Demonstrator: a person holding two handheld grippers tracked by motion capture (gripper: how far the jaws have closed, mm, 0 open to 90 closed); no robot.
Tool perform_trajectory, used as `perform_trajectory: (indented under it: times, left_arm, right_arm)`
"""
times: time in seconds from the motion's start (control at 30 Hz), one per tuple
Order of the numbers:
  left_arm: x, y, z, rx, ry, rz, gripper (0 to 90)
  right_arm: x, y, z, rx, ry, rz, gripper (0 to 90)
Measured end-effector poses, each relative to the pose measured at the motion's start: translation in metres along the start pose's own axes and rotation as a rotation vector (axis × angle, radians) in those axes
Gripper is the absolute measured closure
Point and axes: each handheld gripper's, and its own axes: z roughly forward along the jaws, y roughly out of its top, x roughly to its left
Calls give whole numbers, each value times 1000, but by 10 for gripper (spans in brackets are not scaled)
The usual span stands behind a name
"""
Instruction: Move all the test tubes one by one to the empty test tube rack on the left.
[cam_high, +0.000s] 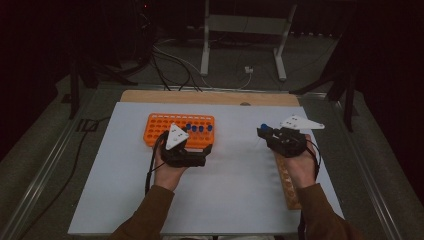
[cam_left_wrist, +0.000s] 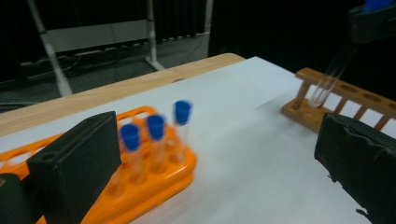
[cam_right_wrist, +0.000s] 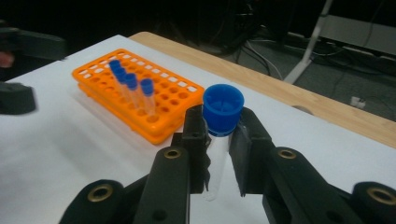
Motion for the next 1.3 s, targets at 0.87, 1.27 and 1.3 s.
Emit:
perform_trajectory:
  times: [0.87, 1.27, 1.3]
  left_arm:
    - [-43, 10, 47, 49, -108, 48, 152]
    - [-56, 9, 50, 29, -132, 123, 555]
    - [-57, 9, 51, 30, -138, 124, 598]
  right_arm:
    - [37, 7, 22, 13, 110, -21, 767]
    - [45, 8, 30, 24, 139, -19, 767]
    - [46, 8, 30, 24, 142, -17, 767]
